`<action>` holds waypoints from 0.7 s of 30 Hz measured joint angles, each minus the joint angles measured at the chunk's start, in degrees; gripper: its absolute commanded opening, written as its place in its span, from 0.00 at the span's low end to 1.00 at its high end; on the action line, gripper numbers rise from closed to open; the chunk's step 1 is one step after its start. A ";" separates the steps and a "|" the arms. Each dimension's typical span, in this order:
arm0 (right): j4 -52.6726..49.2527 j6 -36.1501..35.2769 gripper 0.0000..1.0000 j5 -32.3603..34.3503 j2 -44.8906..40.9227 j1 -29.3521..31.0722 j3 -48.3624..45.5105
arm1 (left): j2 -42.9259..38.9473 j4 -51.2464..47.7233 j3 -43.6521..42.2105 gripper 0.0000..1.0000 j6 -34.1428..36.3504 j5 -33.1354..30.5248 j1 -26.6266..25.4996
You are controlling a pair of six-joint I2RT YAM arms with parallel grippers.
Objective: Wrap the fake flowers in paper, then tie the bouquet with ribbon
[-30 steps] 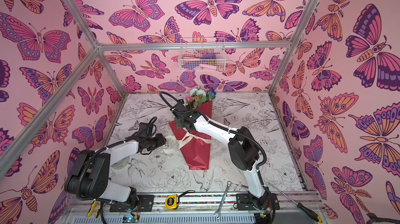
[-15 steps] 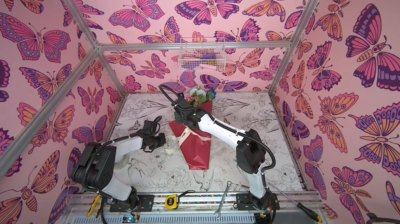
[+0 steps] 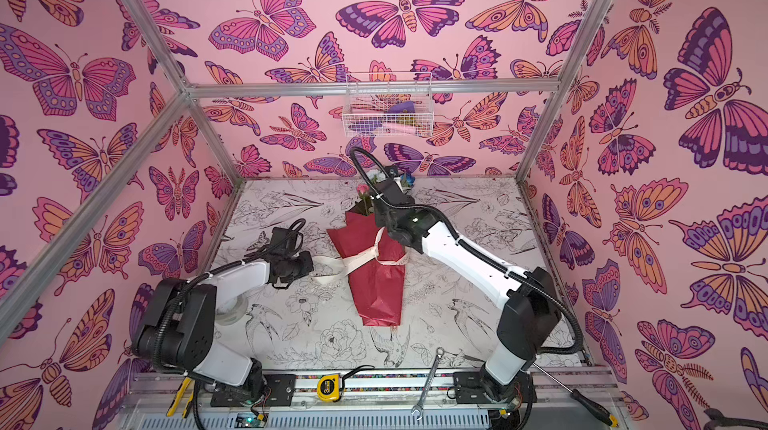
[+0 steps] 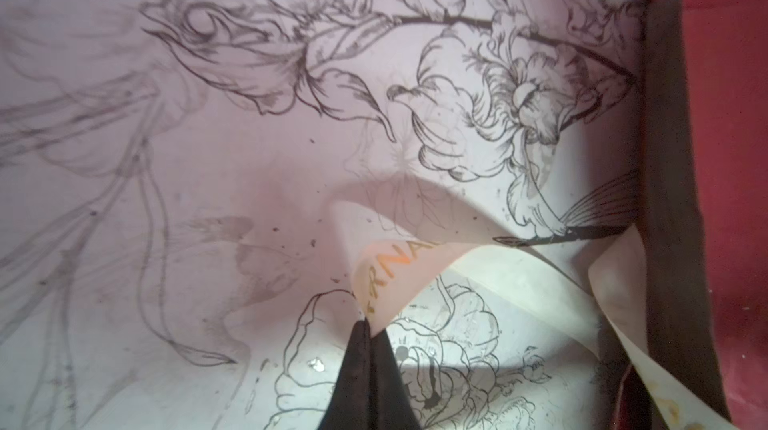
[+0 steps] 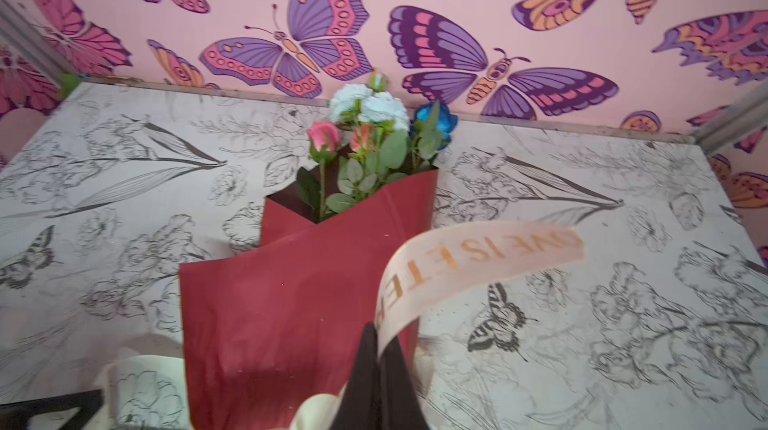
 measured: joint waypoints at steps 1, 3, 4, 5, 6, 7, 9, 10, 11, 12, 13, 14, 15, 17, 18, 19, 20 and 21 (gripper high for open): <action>-0.02 0.46 0.00 -0.24 -0.90 -1.09 -1.64 | -0.39 -0.04 0.09 0.00 -0.24 -0.81 0.13; -0.24 1.77 0.00 -0.70 -2.71 -3.28 -5.05 | -1.22 -0.17 0.13 0.00 -1.18 -3.02 0.42; -0.37 2.58 0.00 -0.85 -3.56 -4.26 -6.64 | -1.57 -0.28 0.13 0.00 -1.77 -4.09 0.55; -0.66 3.10 0.00 -0.96 -4.48 -5.18 -8.31 | -1.92 -0.39 0.13 0.00 -2.21 -5.16 0.72; -0.98 3.74 0.00 -1.01 -5.38 -5.95 -9.88 | -2.25 -0.46 0.13 0.00 -2.64 -6.23 0.85; -1.22 4.24 0.00 -0.98 -6.14 -6.51 -11.13 | -2.47 -0.48 0.13 0.00 -2.93 -6.97 1.01; -1.99 5.05 0.00 -0.94 -7.67 -7.54 -13.42 | -2.58 -0.68 0.28 0.00 -3.67 -8.35 1.51; -2.27 5.44 0.00 -0.96 -8.26 -8.00 -14.27 | -2.58 -0.72 0.31 0.00 -3.96 -8.83 1.88; -2.60 5.79 0.00 -0.96 -8.85 -8.59 -15.13 | -2.58 -0.90 0.31 0.00 -4.42 -9.29 2.32; -2.93 6.01 0.00 -0.96 -9.31 -9.22 -15.82 | -2.58 -1.01 0.33 0.00 -4.74 -9.53 2.78; -3.30 6.25 0.00 -0.98 -9.70 -9.99 -16.48 | -2.56 -1.11 0.39 0.00 -4.98 -9.75 3.32; -3.67 6.54 0.00 -0.96 -9.97 -10.78 -17.07 | -2.54 -1.22 0.50 0.00 -5.38 -9.92 3.89; -4.09 6.91 0.00 -0.96 -10.10 -11.50 -17.59 | -2.51 -1.25 0.66 0.00 -5.68 -10.10 4.37; -4.81 7.28 0.00 -0.72 -10.16 -12.59 -18.56 | -2.43 -1.25 0.94 0.00 -6.23 -10.36 5.16; -5.22 7.34 0.00 -0.42 -10.16 -12.96 -19.04 | -2.38 -1.22 0.98 0.00 -6.43 -10.51 5.42; -5.92 7.45 0.00 0.09 -10.14 -13.22 -19.39 | -2.32 -1.22 1.03 0.00 -6.67 -10.56 5.75; -6.45 7.50 0.00 0.74 -10.16 -13.51 -19.71 | -2.16 -1.22 1.03 0.00 -6.88 -10.56 6.03; -7.08 7.52 0.00 1.46 -10.16 -13.73 -19.80 | -1.97 -1.25 1.03 0.00 -6.97 -10.58 6.14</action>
